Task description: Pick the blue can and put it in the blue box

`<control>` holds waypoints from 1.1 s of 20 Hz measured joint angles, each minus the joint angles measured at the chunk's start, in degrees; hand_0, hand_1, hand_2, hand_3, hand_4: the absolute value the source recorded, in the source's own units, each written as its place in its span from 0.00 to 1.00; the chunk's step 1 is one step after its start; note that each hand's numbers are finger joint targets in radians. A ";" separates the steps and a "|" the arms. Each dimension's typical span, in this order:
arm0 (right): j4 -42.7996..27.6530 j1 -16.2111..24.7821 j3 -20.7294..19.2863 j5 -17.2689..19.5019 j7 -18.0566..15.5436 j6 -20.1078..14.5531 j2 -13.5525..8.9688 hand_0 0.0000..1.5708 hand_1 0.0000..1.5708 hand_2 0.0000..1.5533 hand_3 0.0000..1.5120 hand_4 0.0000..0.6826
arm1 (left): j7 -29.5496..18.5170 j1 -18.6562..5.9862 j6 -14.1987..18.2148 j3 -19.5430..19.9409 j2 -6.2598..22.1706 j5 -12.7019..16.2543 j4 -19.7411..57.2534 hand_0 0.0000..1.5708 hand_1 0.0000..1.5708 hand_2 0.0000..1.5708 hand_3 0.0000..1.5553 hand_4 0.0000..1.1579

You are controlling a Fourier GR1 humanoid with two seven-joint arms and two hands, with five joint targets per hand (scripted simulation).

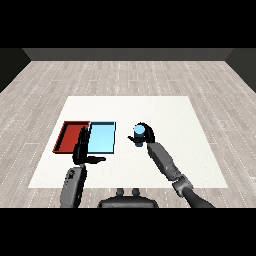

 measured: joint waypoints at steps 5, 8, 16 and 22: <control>-5.86 -0.30 0.09 1.79 0.89 -0.13 -0.42 0.92 0.92 0.92 0.93 0.97 | 1.25 -0.43 0.83 -3.54 -0.89 -0.08 1.53 0.00 0.00 0.00 0.00 0.00; -9.43 0.14 0.47 3.13 0.81 -0.49 0.04 0.91 0.91 0.93 0.94 0.97 | 2.11 -1.54 0.87 -4.99 -1.00 0.54 3.19 0.00 0.00 0.00 0.00 0.00; -25.86 9.02 2.11 7.46 6.83 -1.72 -0.07 0.91 0.91 0.93 0.94 0.97 | 5.44 -3.89 2.05 -7.63 -1.12 1.00 4.58 0.00 0.00 0.00 0.00 0.00; -32.36 12.39 2.39 9.53 9.46 -0.71 -0.11 0.91 0.91 0.93 0.93 0.97 | 4.03 -7.07 5.46 -12.10 -1.29 1.73 8.85 0.00 0.00 0.00 0.00 0.00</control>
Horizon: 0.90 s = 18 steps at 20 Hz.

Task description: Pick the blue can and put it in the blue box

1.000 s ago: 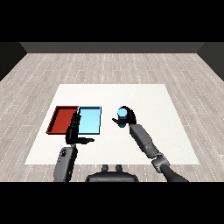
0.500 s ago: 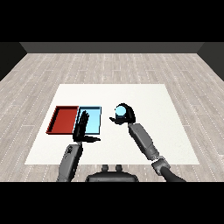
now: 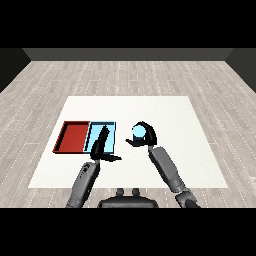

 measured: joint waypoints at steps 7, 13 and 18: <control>-0.18 0.02 -0.40 1.55 -0.22 1.32 1.05 0.90 0.90 0.93 0.94 0.97 | 0.54 -5.21 4.38 -3.67 -0.05 1.26 5.33 0.00 0.00 0.00 0.00 0.00; -1.49 0.00 1.36 1.40 -0.04 0.50 1.39 0.89 0.89 0.93 0.93 0.98 | 0.31 -8.32 8.10 -7.60 -0.05 4.21 9.86 0.00 0.00 0.00 0.00 0.00; -1.85 -0.14 0.93 1.92 0.13 2.18 1.40 0.89 0.89 0.93 0.93 0.99 | -3.13 -11.07 9.56 -9.98 -0.06 6.63 16.83 0.00 0.00 0.00 0.00 0.00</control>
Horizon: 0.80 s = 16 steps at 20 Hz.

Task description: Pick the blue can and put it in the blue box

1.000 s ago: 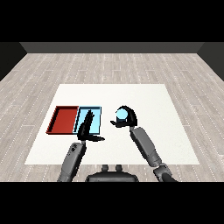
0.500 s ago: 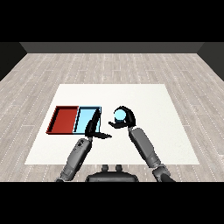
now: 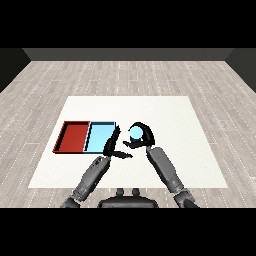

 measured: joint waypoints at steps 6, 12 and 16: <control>-0.97 -0.57 4.30 -1.80 0.14 -2.80 0.07 0.89 0.89 0.93 0.93 0.98 | 0.86 -3.14 3.56 -3.92 0.00 3.48 1.88 0.00 0.00 0.00 0.00 0.00; -0.45 -1.12 6.06 -1.60 -0.45 -3.63 0.08 0.89 0.89 0.92 0.92 0.95 | -0.43 -3.15 2.85 -4.43 0.06 4.85 3.64 0.00 0.00 0.00 0.00 0.00; -1.15 -1.43 6.04 -1.83 0.20 -3.35 0.09 0.91 0.91 0.92 0.92 0.92 | -1.02 -4.71 3.53 -5.21 0.12 5.71 4.87 0.00 0.00 0.00 0.00 0.00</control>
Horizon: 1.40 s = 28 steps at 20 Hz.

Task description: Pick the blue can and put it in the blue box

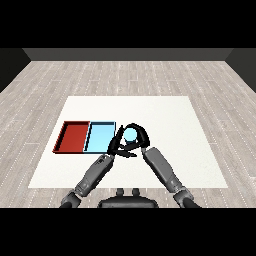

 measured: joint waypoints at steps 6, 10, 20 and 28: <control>0.25 -0.99 3.90 -1.13 0.63 -2.43 0.00 0.89 0.89 0.93 0.92 0.90 | 1.40 -0.86 0.21 -0.06 0.02 0.17 -0.82 0.00 0.00 0.00 0.00 0.00; -2.52 0.31 6.04 0.25 1.84 -3.73 0.00 0.80 0.80 0.91 0.92 0.90 | -1.16 -0.57 0.39 -1.42 -0.04 0.65 -0.17 0.00 0.00 0.00 0.00 0.24; 1.63 -4.15 10.84 -3.56 -0.66 -6.66 -1.23 0.93 0.93 0.94 0.92 0.87 | 5.73 -3.87 11.79 -4.79 2.98 -12.19 1.16 0.00 0.00 0.10 0.00 0.27; 1.34 -4.85 13.17 -5.36 -0.71 -7.76 -1.43 0.91 0.91 0.93 0.92 0.89 | 2.03 -1.30 14.36 -3.50 2.21 -8.67 -0.45 0.49 0.49 0.52 0.44 0.58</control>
